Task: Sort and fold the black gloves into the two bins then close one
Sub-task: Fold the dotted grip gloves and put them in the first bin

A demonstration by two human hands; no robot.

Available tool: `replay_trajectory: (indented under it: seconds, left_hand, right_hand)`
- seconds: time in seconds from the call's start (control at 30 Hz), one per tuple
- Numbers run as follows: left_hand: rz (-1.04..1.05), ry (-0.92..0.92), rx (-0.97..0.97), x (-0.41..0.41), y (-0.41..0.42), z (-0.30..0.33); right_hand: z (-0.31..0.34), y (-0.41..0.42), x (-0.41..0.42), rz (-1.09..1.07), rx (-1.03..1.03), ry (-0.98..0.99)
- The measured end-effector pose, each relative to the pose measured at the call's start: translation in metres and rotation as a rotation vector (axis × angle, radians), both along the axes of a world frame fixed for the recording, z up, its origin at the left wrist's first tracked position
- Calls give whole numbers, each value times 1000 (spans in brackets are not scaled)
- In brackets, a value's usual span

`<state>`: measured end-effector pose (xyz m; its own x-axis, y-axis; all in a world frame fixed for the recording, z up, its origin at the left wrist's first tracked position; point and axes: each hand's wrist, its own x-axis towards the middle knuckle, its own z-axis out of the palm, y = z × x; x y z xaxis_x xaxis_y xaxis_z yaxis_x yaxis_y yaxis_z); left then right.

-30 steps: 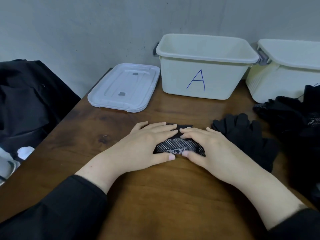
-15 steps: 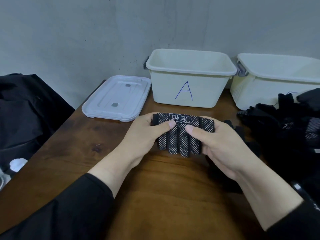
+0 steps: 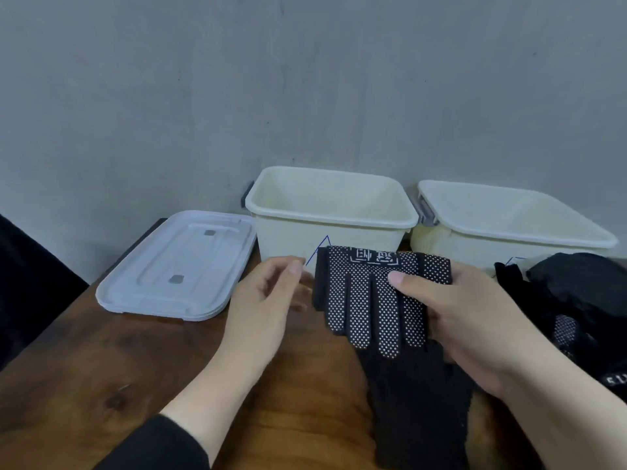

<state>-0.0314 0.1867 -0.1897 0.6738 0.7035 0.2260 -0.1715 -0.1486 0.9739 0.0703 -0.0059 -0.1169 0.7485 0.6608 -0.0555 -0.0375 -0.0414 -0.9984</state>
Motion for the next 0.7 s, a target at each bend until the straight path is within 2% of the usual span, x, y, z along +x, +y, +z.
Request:
replay_trajectory:
  seconds: [0.1,0.23,0.43,0.6,0.7]
  left_hand:
    - [272,-1,135,12,25,-10]
    - [387,-19,234,33,54,-19]
    - [370,-43,272,61,87,-16]
    - [318,-26,495,73,122,14]
    - [173,107,690,77,141,39]
  right_hand:
    - [30,1,31,-29,14,-51]
    - [69,26,85,-55,-33,-166]
    - [85,104,154,-22,-157,-155]
    - [67,166,173,-6,-279,-78]
    - [53,192,179,6,-293,-9]
